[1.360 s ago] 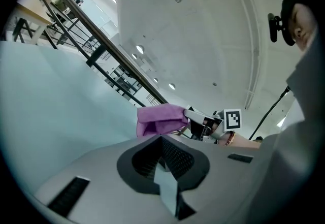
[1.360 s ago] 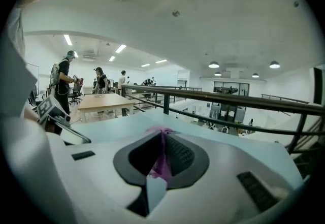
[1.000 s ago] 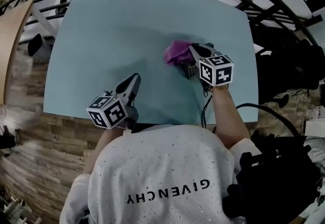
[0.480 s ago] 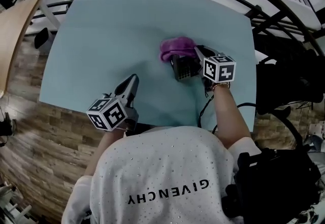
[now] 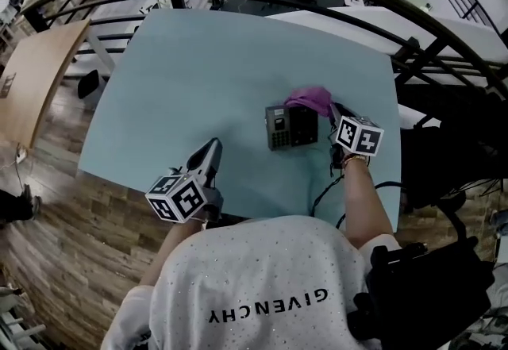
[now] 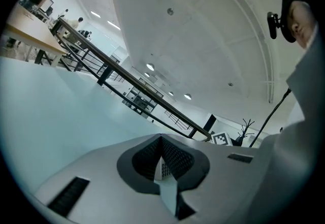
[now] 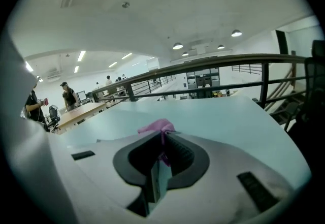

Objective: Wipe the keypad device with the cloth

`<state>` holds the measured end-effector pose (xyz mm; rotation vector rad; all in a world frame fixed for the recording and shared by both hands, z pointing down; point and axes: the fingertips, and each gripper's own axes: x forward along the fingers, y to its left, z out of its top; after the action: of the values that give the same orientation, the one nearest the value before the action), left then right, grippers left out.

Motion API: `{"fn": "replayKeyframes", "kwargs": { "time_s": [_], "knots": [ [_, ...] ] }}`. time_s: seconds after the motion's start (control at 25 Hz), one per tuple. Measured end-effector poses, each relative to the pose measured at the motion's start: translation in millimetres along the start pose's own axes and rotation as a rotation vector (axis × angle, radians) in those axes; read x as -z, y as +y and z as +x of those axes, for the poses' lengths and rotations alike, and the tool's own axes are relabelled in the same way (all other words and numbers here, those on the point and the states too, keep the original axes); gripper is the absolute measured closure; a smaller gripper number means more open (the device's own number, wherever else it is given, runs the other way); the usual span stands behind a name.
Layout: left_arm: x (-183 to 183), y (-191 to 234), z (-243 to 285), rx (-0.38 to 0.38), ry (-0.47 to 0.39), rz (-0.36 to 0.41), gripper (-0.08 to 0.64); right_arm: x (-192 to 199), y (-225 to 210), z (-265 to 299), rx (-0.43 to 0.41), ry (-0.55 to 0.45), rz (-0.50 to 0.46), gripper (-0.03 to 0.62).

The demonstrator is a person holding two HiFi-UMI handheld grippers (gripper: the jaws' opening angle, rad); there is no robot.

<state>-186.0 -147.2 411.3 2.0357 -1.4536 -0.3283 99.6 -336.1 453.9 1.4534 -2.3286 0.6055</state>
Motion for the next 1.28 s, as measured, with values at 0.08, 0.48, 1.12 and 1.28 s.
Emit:
{"fn": "replayKeyframes", "kwargs": {
  "time_s": [0.08, 0.48, 1.12, 1.28],
  "knots": [
    [-14, -12, 7, 0.003, -0.015, 0.022, 0.56, -16, -9, -15, -0.013, -0.048, 0.042, 0.566],
    [-9, -108, 46, 0.095, -0.008, 0.171, 0.56, -57, -28, -118, -0.174, -0.287, 0.116, 0.571],
    [58, -207, 44, 0.201, 0.015, 0.224, 0.56, -27, 5, -229, -0.288, -0.335, -0.087, 0.572],
    [73, -209, 33, 0.179, 0.003, 0.206, 0.56, -1, 1, -232, -0.268, -0.268, -0.124, 0.572]
  ]
}}
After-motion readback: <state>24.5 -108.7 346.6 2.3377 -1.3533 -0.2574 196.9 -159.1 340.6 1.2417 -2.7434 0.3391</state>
